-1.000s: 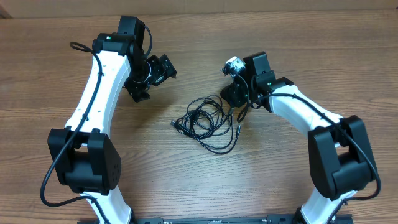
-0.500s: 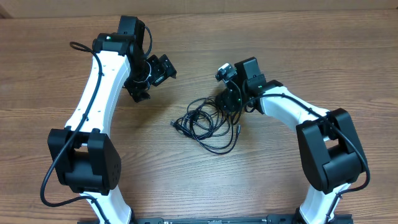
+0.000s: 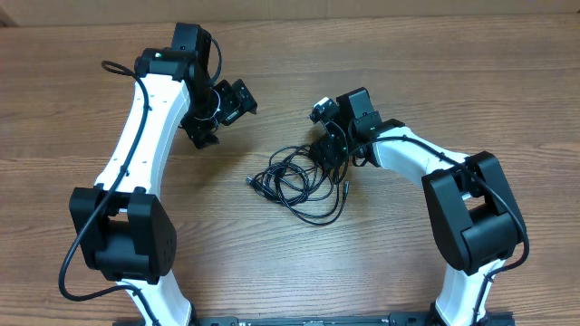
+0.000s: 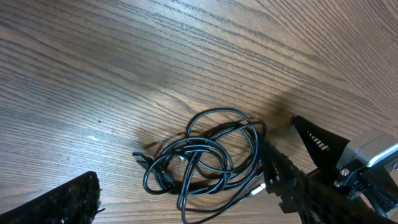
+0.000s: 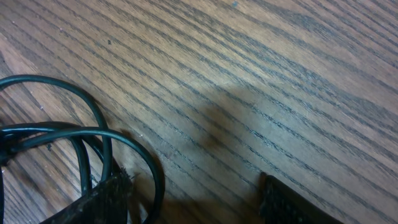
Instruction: Untangle cables
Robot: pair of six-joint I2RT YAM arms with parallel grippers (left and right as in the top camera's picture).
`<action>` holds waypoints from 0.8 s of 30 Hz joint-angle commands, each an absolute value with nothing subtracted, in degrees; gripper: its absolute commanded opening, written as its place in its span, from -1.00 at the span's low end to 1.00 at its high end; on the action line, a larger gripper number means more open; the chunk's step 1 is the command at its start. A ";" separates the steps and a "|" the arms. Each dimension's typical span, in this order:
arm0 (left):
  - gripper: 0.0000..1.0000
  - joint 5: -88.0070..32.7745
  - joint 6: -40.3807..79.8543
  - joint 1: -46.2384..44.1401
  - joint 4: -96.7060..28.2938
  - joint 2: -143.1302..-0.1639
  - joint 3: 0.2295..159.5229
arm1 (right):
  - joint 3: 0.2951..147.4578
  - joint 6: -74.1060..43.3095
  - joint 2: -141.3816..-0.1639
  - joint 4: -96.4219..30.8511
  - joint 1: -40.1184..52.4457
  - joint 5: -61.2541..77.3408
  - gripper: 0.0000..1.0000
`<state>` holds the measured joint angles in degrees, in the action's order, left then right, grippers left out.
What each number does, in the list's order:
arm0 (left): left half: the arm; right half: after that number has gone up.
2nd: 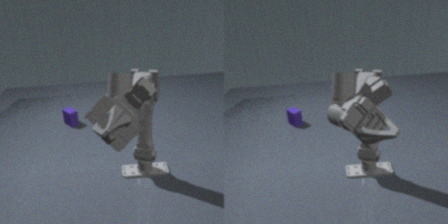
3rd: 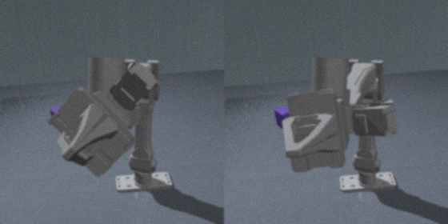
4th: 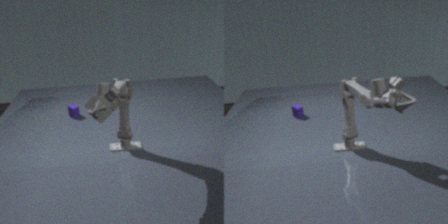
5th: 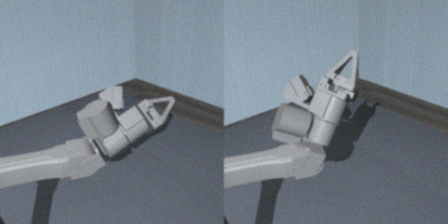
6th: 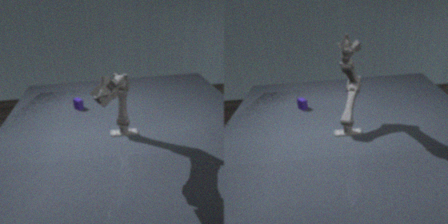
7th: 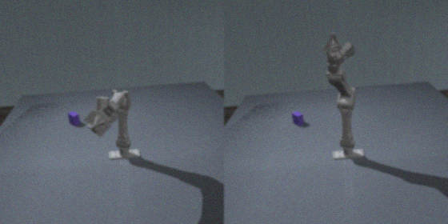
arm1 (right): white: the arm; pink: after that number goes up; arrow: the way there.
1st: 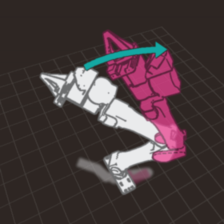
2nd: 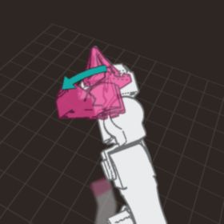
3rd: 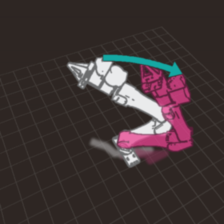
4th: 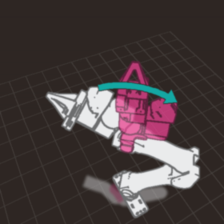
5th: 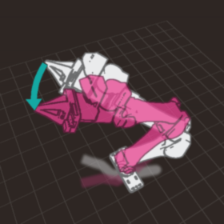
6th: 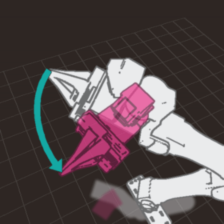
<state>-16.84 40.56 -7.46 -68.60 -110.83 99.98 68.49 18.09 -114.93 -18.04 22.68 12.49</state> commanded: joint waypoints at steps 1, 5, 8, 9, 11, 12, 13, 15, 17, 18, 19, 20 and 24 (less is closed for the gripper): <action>0.99 -15.99 41.30 -7.11 -68.58 -111.26 99.48 | 68.64 18.50 -117.14 -18.48 23.20 12.75 0.34; 0.99 -15.99 41.30 -7.11 -68.58 -111.26 99.48 | 68.64 18.50 -118.89 -18.72 23.79 12.73 0.29; 1.00 -15.99 41.32 -7.11 -68.58 -111.26 99.48 | 68.64 18.52 -119.61 -19.27 24.69 12.21 0.28; 0.99 -15.99 41.30 -7.11 -68.60 -111.26 99.48 | 68.64 18.55 -119.61 -19.40 24.99 11.62 0.28; 0.99 -15.99 41.32 -7.11 -68.58 -111.26 99.48 | 68.64 18.57 -119.61 -19.57 25.67 9.54 0.27; 0.99 -15.99 41.32 -7.11 -68.58 -111.26 99.48 | 68.64 18.61 -119.61 -19.62 26.06 8.12 0.27; 0.99 -15.99 41.32 -7.11 -68.58 -111.26 99.48 | 68.64 19.03 -119.61 -19.79 26.48 6.83 0.27; 0.99 -15.99 41.32 -7.11 -68.58 -111.26 99.48 | 68.64 20.05 -119.61 -19.99 27.35 4.89 0.18; 0.99 -15.99 41.32 -7.11 -68.58 -111.26 99.48 | 68.64 20.05 -119.61 -19.94 27.70 4.32 -0.17; 0.99 -15.99 41.32 -7.11 -68.58 -111.26 99.48 | 68.64 19.99 -119.61 -19.90 27.75 4.34 -0.35; 0.99 -15.99 41.32 -7.11 -68.58 -111.26 99.48 | 68.64 19.94 -119.61 -19.92 27.75 4.36 -0.55; 0.99 -15.99 41.32 -7.11 -68.58 -111.26 99.48 | 68.64 19.70 -119.61 -19.92 27.75 4.36 -0.67; 0.99 -15.99 41.32 -7.11 -68.58 -111.26 99.48 | 68.66 17.52 -119.59 -19.84 27.75 4.82 -0.92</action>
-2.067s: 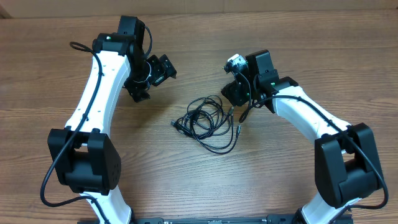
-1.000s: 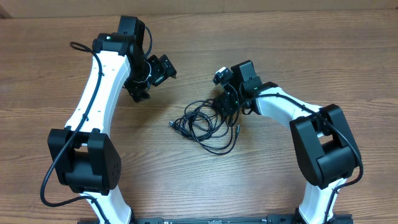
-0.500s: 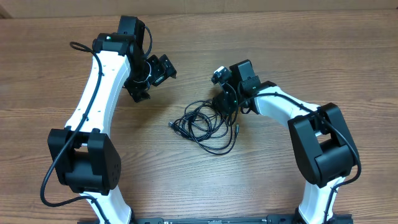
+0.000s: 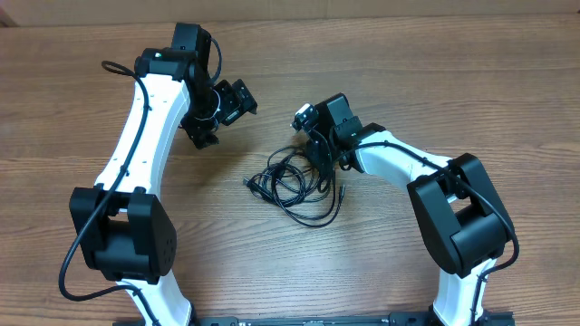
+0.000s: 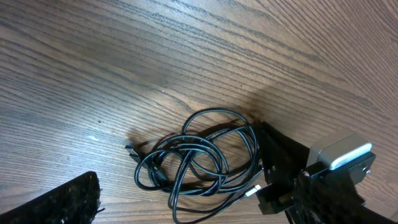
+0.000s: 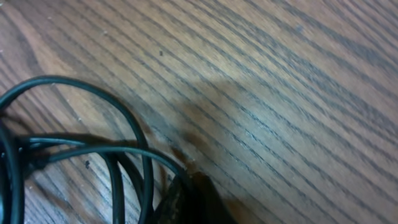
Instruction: Untangle cables
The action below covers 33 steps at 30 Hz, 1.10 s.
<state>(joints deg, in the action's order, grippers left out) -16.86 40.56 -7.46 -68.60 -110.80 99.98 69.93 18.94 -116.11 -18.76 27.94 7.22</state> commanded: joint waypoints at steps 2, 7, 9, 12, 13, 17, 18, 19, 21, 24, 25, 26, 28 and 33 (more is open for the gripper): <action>0.99 -15.99 41.32 -7.11 -68.58 -111.26 99.48 | 68.86 16.40 -119.55 -19.97 27.75 5.72 -0.92; 0.99 -15.99 41.32 -7.11 -68.58 -111.26 99.48 | 70.17 13.04 -117.54 -20.80 26.98 8.29 -0.92; 0.99 -15.99 41.32 -7.11 -68.55 -111.26 99.48 | 70.91 11.79 -115.55 -21.61 26.63 9.08 -0.92; 0.99 -15.99 41.32 -7.11 -68.58 -111.26 99.48 | 71.72 9.37 -111.46 -22.35 26.33 9.08 -0.92; 0.99 -15.99 41.32 -7.11 -68.55 -111.26 99.48 | 71.77 8.88 -109.84 -22.39 26.33 9.10 -0.92; 0.99 -15.99 41.32 -7.11 -68.58 -111.26 99.48 | 71.77 6.59 -102.80 -22.31 26.33 9.08 -0.92; 0.99 -15.99 41.32 -7.11 -68.58 -111.26 99.48 | 71.77 6.07 -101.36 -22.20 26.33 9.06 -0.92; 0.99 -15.97 41.30 -7.11 -68.58 -111.26 99.48 | 71.77 5.69 -99.46 -22.13 26.33 9.08 -0.92; 0.99 -15.99 41.32 -7.11 -68.58 -111.26 99.48 | 71.77 5.52 -96.40 -22.09 26.35 9.06 -0.92; 0.99 -15.97 41.32 -7.11 -68.58 -111.26 99.48 | 71.77 3.68 -92.07 -22.15 26.41 9.08 -0.92; 0.99 -15.99 41.32 -7.11 -68.55 -111.26 99.48 | 71.77 2.90 -90.98 -22.15 26.41 9.08 -0.92; 0.99 -15.99 41.32 -7.11 -68.58 -111.26 99.48 | 71.77 2.48 -89.95 -22.13 26.41 9.15 -0.92; 0.99 -15.99 41.32 -7.11 -68.58 -111.26 99.48 | 71.77 1.41 -88.03 -22.13 26.46 9.30 -0.92; 0.99 -15.99 41.32 -7.11 -68.58 -111.26 99.48 | 71.77 1.26 -84.23 -21.76 26.52 16.53 -0.92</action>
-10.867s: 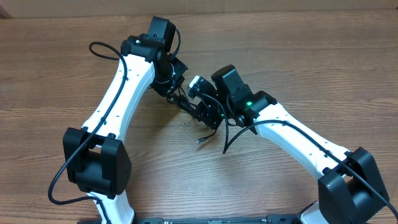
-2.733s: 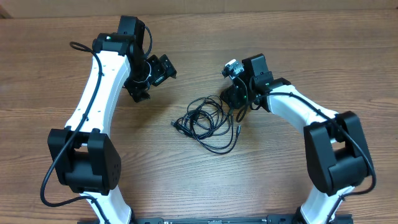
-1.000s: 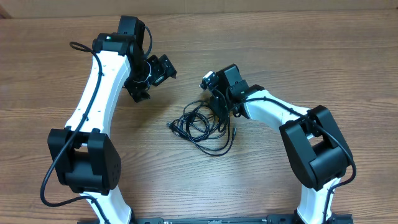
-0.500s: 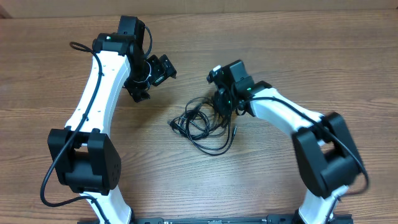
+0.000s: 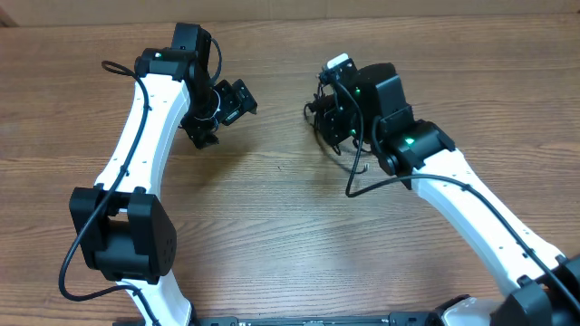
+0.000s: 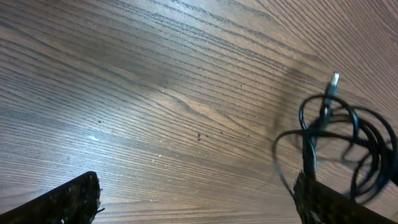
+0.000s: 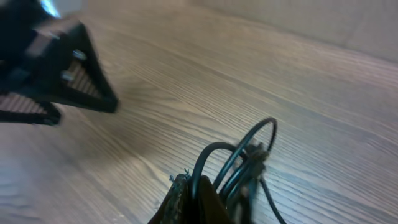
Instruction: Untangle cables
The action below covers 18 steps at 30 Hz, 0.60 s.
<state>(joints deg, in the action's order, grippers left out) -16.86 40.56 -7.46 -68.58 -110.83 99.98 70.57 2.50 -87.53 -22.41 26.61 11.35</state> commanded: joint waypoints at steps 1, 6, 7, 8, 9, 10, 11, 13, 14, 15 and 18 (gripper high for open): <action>1.00 -15.99 41.32 -7.11 -68.58 -111.26 99.48 | 71.77 1.26 -83.64 -21.76 26.52 17.52 -0.92; 0.99 -15.99 41.32 -7.11 -68.58 -111.26 99.48 | 71.77 1.30 -81.60 -21.71 26.50 22.41 -0.92; 0.99 -15.99 41.32 -7.11 -68.55 -111.26 99.48 | 71.77 1.30 -81.45 -21.71 26.50 23.18 -0.92; 0.99 -15.99 41.32 -7.11 -68.58 -111.26 99.48 | 71.77 1.30 -81.36 -21.69 26.50 24.21 -0.92; 0.99 -15.99 41.32 -7.11 -68.58 -111.26 99.48 | 71.77 1.28 -81.36 -21.54 26.50 25.12 -0.92; 0.99 -15.99 41.32 -7.11 -68.58 -111.26 99.48 | 71.77 1.28 -81.36 -21.34 26.50 25.96 -0.92; 1.00 -15.99 41.32 -7.11 -68.58 -111.26 99.48 | 71.77 1.28 -81.36 -21.23 26.50 26.68 -0.92; 0.99 -16.01 41.32 -7.11 -68.58 -111.26 99.48 | 71.77 1.26 -81.36 -21.15 26.55 27.18 -0.92; 0.99 -16.03 41.32 -7.11 -68.55 -111.26 99.48 | 71.77 1.26 -81.36 -21.15 26.59 27.11 -0.92; 0.99 -16.03 41.34 -7.11 -68.55 -111.26 99.48 | 71.77 1.26 -81.36 -21.15 26.61 27.11 -0.92; 0.99 -17.04 42.46 -7.11 -67.59 -111.26 99.48 | 71.77 1.28 -81.36 -21.10 26.61 27.09 -0.92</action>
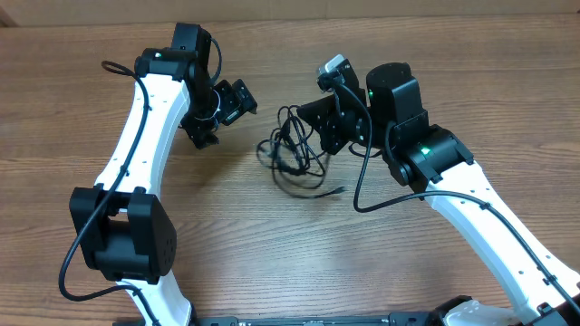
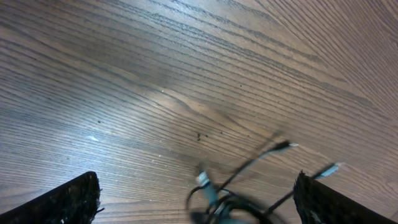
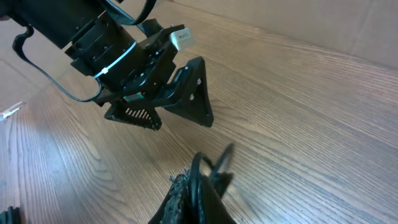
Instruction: Untangle cables
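Observation:
The tangled black cables point(image 1: 290, 149) hang as a loose bundle with my right gripper point(image 1: 328, 125) shut on one loop of it. The pinched strand point(image 3: 198, 177) rises from the closed right fingers point(image 3: 186, 199). One loose end point(image 1: 337, 190) trails toward the table. My left gripper point(image 1: 225, 113) is open just left of the bundle. In the left wrist view, blurred cable loops point(image 2: 233, 199) and two plug ends point(image 2: 329, 168) lie low between its spread fingers point(image 2: 68, 202). The left gripper point(image 3: 155, 93) also shows ahead of the right wrist camera.
The wooden table point(image 1: 272, 254) runs under both arms. A cardboard-coloured wall point(image 1: 453, 7) borders its far edge. The left arm's white link point(image 1: 145, 118) crosses the left half, and the right arm's link point(image 1: 489, 226) crosses the right.
The bundle in my right gripper has moved left, toward the left gripper. In the left wrist view it went from the right edge to low between the left fingers. The left arm has not moved.
The bundle lay on the table with my right gripper open at its right edge. Then the gripper was shut on a loop there. Later it held the bundle up off the table at the far right, and now beside the open left gripper.

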Robot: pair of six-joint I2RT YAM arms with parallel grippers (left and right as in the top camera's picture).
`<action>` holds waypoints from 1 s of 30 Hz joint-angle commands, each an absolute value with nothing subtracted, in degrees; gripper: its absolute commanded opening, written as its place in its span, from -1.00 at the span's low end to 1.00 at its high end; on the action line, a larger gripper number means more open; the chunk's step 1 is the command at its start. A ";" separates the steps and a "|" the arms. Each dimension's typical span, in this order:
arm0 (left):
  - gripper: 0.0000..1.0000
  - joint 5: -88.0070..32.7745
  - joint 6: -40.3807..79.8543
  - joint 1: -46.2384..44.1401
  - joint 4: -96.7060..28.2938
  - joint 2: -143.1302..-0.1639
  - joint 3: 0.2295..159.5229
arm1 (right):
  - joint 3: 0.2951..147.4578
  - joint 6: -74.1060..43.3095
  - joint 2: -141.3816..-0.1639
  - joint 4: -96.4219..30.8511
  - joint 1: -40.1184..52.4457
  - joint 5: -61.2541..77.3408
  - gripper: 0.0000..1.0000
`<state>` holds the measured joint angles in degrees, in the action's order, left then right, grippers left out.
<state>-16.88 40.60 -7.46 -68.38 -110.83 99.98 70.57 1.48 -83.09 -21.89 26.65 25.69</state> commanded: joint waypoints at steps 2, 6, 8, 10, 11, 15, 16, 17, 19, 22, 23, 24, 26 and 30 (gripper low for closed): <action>0.99 -18.85 41.52 -7.14 -69.04 -111.26 99.48 | 71.77 1.28 -81.36 -21.08 26.61 26.98 -0.92; 0.99 -34.89 34.81 -7.11 -68.77 -111.26 99.48 | 71.77 1.28 -81.38 -20.86 26.61 25.21 -0.92; 0.99 -41.01 29.32 -7.31 -66.78 -111.26 99.48 | 71.77 1.26 -81.36 -20.25 26.61 25.36 -0.92; 0.99 -42.94 26.72 -8.03 -65.84 -111.26 99.48 | 71.77 0.82 -81.38 -19.29 26.61 25.82 -0.92; 0.99 -42.76 26.41 -8.40 -65.76 -111.26 99.48 | 71.77 0.08 -81.36 -18.81 26.61 25.82 -0.92; 0.99 -39.72 26.15 -10.35 -65.73 -111.26 99.48 | 71.77 -1.98 -81.36 -17.12 26.61 26.65 -0.92; 0.99 -39.16 26.22 -11.46 -65.52 -111.26 99.48 | 71.77 -1.98 -81.36 -16.45 26.61 28.62 -0.92; 0.99 -38.87 26.39 -12.01 -65.34 -111.26 99.48 | 71.77 -2.00 -81.36 -16.19 26.61 29.32 -0.92; 0.99 -38.37 26.37 -13.06 -65.14 -111.26 99.48 | 71.77 -2.20 -81.36 -15.79 26.61 29.61 -0.92; 0.99 -37.89 26.37 -14.24 -64.93 -111.26 99.48 | 71.77 -2.20 -81.36 -15.40 26.61 29.61 -0.92; 0.99 -37.89 26.35 -14.46 -64.86 -111.26 99.48 | 71.77 -2.24 -81.36 -15.25 26.61 29.63 -0.92; 0.99 -37.82 26.35 -14.63 -64.88 -111.26 99.48 | 71.77 -2.52 -81.36 -15.00 26.61 29.61 -0.92; 0.99 -37.08 26.35 -14.90 -64.88 -111.26 99.48 | 71.77 -3.25 -81.36 -14.52 26.57 29.63 -0.92; 0.99 -33.50 26.33 -15.05 -64.90 -111.26 99.48 | 71.77 -4.54 -81.19 -12.62 26.55 29.65 -0.92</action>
